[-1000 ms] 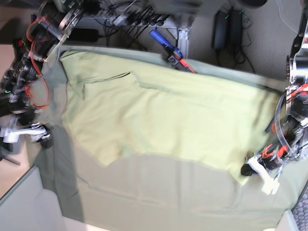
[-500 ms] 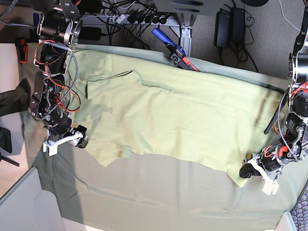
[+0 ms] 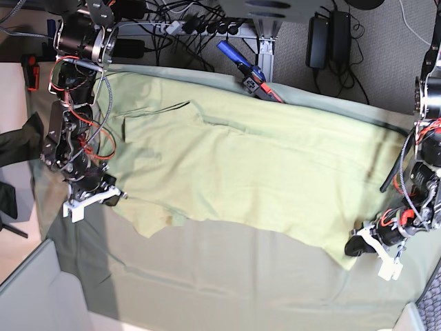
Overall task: Fold the T-shirt properly
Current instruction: 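Fold the shirt lengthwise with both grippers toward the other half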
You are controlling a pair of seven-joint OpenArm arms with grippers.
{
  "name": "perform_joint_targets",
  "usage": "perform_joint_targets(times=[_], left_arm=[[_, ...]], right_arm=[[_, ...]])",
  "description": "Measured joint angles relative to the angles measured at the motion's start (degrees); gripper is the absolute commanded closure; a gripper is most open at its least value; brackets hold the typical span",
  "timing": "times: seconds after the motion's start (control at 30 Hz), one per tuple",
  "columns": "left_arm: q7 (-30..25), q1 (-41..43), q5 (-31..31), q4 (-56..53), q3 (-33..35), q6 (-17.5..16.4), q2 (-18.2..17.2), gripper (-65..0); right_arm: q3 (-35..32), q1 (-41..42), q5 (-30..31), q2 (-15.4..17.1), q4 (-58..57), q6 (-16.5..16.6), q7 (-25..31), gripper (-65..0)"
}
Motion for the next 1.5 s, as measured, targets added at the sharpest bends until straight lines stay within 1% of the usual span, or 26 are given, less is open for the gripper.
perform_joint_targets(times=[0.07,0.13,0.33,0.4,0.5,0.63,0.9,1.03,1.1,1.13,1.2,1.23,1.27,1.3,1.4,1.5], left_arm=[[1.8,0.0,-1.0,0.5,0.0,0.0,-1.3,0.0],[3.4,0.9,-3.4,2.4,0.0,-0.1,-2.9,0.0],[8.4,6.5,-11.6,12.8,0.0,-0.4,-7.3,0.0],[9.1,8.9,-12.9,16.2,0.1,-0.5,-8.5,0.0],[9.7,11.6,-12.9,19.6,0.1,-0.6,-9.6,0.0],[9.7,14.0,-12.9,20.5,0.1,-0.6,-11.0,0.0],[9.9,18.2,-13.4,20.6,0.1,-0.6,-12.0,0.0],[13.5,20.1,-17.3,20.8,0.1,-0.6,-12.1,0.0],[13.8,21.0,-17.8,20.9,0.1,-0.6,-12.1,0.0],[13.8,21.1,-17.7,20.9,0.1,-0.6,-12.1,0.0],[13.7,21.1,-17.8,21.0,0.1,-0.6,-12.1,0.0],[13.7,21.0,-17.8,21.1,0.1,-0.6,-12.1,0.0],[13.7,20.9,-17.8,21.1,0.1,-0.6,-12.1,0.0],[13.7,21.0,-17.9,21.2,0.1,-0.6,-12.1,0.0],[13.7,21.0,-17.8,21.2,0.1,-0.6,-12.1,0.0],[13.7,21.0,-17.8,21.2,0.1,-0.6,-12.1,0.0]], right_arm=[[0.0,-0.5,-0.1,0.0,2.7,0.0,-2.1,0.0],[0.0,-1.9,0.9,0.0,7.0,0.1,-3.4,0.0],[1.3,-10.8,1.1,0.2,22.3,0.2,-4.3,0.0],[1.8,-13.0,1.2,0.4,25.4,0.2,-4.9,0.0],[2.0,-15.8,1.4,1.0,27.7,0.1,-4.8,0.0],[3.6,-20.0,1.4,1.1,29.9,0.1,-5.1,0.0],[10.0,-26.6,4.6,1.1,33.0,0.1,-5.1,0.0],[10.5,-29.1,4.8,1.1,33.0,0.1,-5.3,0.0],[10.5,-29.9,4.8,0.9,33.0,0.1,-5.3,0.0],[10.5,-30.1,4.9,0.9,33.0,0.1,-5.3,-3.1],[10.5,-30.3,4.5,0.9,33.0,0.1,-5.6,-23.6],[10.5,-30.3,4.5,0.9,33.0,0.1,-5.7,-32.1],[10.5,-30.3,4.3,0.9,33.0,0.1,-5.7,-38.0],[10.5,-30.3,4.4,0.9,33.0,0.1,-5.7,-40.6],[11.6,-30.3,4.9,0.9,33.2,0.1,-5.8,-40.7],[14.7,-30.3,8.2,0.6,34.9,0.1,-6.0,-40.7]])
